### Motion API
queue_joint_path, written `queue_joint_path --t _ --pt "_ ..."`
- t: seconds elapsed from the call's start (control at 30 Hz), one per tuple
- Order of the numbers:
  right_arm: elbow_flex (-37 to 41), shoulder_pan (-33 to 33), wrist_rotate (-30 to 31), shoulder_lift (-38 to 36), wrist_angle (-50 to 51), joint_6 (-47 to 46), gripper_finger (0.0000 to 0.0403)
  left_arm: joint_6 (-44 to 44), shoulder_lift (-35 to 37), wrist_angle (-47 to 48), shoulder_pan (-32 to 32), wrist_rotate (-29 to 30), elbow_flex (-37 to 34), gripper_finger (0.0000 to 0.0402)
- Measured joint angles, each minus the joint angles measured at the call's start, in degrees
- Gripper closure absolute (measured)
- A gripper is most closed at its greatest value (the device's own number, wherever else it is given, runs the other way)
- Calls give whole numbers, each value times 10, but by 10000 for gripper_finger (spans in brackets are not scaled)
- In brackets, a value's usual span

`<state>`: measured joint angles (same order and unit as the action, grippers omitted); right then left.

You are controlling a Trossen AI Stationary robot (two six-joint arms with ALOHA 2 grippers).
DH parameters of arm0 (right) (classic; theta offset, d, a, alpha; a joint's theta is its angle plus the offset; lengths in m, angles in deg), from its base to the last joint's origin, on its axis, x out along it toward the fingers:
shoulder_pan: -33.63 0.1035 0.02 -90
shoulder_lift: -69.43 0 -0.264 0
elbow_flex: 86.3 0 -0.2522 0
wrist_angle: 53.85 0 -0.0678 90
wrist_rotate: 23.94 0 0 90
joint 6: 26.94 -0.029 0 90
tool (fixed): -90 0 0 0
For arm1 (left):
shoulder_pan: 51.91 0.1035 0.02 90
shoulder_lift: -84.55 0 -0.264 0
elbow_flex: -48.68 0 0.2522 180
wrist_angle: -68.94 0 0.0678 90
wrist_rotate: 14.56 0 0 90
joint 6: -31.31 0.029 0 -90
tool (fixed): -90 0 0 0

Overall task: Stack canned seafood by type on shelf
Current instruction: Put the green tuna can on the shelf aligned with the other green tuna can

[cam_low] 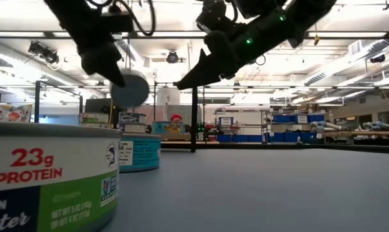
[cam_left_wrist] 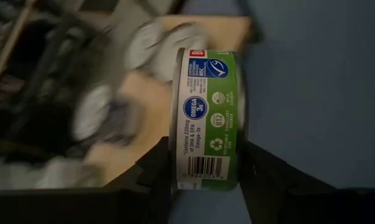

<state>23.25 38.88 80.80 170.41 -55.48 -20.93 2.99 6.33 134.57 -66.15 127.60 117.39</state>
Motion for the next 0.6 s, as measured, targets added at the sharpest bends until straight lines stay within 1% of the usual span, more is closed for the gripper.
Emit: queue_joint_path --t 0.07,0.17,0.3,0.43,0.6 --pt "16 -1 -24 2 -32 -1 395 -47 0 83 0 18 22 250" --pt "32 -7 -26 2 -52 -9 391 -134 0 211 0 24 33 250" --pt "40 -13 -25 2 -62 -18 391 -228 0 319 14 12 23 250" --pt "40 -14 -25 2 -67 -18 398 -258 0 344 50 -5 -2 250" --pt "40 -14 -25 2 -70 -18 395 -259 -1 347 127 -47 -29 250"
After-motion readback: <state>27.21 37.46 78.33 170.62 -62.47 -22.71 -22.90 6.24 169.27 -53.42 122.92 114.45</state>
